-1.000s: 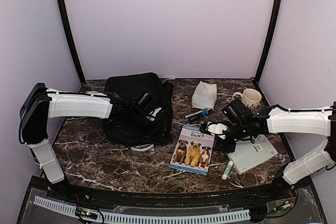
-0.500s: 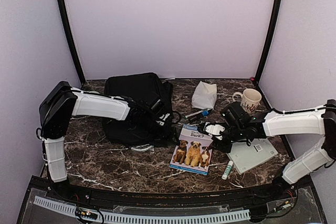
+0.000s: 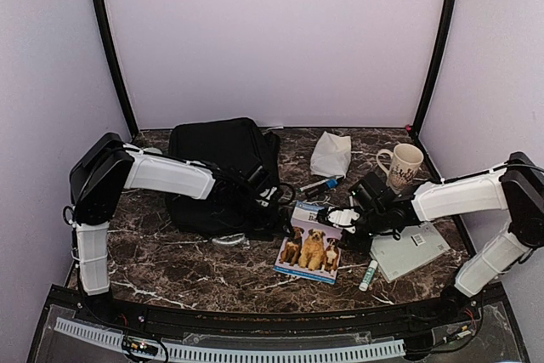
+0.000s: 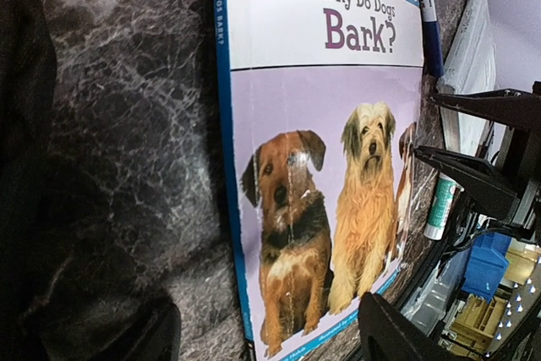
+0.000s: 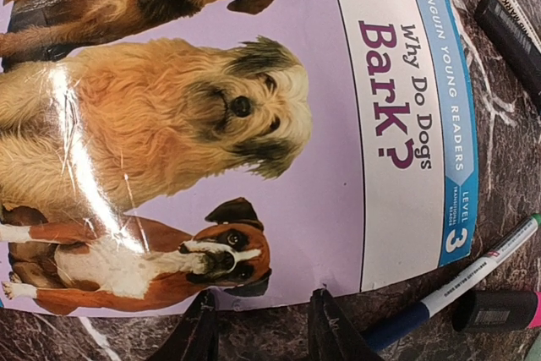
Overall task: Pack the student bag
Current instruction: Pick up the book at the center of the board.
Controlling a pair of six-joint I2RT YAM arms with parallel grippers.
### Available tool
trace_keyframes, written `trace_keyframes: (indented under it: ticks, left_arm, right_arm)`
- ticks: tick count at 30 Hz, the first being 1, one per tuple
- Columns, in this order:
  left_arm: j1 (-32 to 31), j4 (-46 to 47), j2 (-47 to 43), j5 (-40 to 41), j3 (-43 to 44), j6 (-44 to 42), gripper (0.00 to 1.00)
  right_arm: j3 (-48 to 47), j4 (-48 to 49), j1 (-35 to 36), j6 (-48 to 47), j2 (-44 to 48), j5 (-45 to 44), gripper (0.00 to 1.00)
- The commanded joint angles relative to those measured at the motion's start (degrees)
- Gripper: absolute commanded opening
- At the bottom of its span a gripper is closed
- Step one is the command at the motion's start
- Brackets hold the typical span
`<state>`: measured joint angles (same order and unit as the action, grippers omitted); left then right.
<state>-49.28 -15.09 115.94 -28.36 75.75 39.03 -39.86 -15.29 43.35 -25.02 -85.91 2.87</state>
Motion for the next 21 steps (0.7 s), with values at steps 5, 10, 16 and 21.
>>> trace_keyframes:
  ticks: [5, 10, 16, 21]
  left_arm:
    - [-1.09, 0.25, 0.9, 4.84, -3.96, 2.37, 0.75]
    - [-2.22, 8.3, 0.51, 3.55, -7.78, 5.02, 0.74]
    - [-2.61, 12.76, 0.22, 3.75, -7.15, 8.8, 0.74]
    - [-3.73, 15.64, -0.06, 2.39, -6.21, 11.27, 0.72]
  right_arm:
    - [-0.63, 0.12, 0.83, -1.28, -6.42, -3.68, 0.37]
    - [-0.44, 0.13, 1.03, -2.03, -8.85, -6.12, 0.36]
    - [-0.59, -0.2, 1.48, -2.0, -10.13, -6.11, 0.36]
    - [-0.31, -0.53, 1.69, -2.4, -10.71, -6.25, 0.36]
